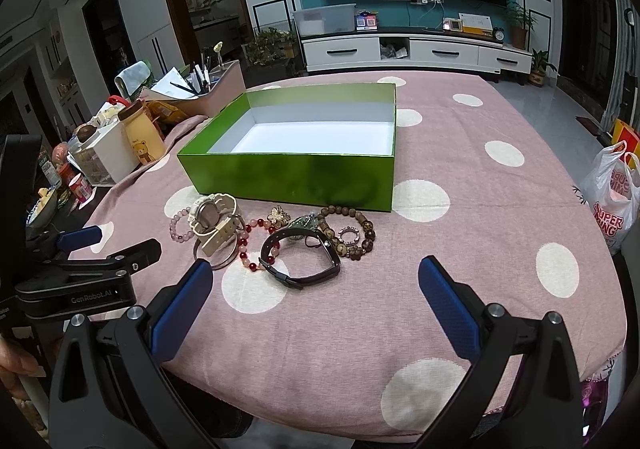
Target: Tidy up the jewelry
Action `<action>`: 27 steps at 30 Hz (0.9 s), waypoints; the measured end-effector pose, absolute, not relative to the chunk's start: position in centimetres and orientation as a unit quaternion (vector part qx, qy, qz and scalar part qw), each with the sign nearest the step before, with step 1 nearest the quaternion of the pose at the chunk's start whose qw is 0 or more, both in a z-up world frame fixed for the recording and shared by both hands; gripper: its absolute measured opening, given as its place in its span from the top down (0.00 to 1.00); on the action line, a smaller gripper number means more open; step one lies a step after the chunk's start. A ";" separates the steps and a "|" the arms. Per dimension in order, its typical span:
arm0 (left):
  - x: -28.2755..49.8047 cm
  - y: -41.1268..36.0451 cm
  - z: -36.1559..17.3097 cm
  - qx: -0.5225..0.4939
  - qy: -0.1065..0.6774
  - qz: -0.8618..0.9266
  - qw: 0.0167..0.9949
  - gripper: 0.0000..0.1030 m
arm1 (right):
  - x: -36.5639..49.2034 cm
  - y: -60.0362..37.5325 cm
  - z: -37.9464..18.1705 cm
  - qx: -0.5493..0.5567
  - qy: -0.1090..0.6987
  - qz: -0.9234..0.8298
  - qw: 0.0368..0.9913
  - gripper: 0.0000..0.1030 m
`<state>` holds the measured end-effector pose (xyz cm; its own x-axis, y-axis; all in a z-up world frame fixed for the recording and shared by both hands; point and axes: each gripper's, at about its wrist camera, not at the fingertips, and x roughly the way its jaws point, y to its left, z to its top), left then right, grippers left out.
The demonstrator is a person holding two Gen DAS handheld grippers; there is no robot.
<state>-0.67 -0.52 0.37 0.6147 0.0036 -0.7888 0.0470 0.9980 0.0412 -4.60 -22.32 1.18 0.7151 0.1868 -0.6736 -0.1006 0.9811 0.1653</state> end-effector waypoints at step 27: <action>-0.8 -1.0 0.2 0.033 0.440 -0.015 0.897 0.02 | -4.6 -21.9 1.2 0.059 0.371 0.081 0.923 0.01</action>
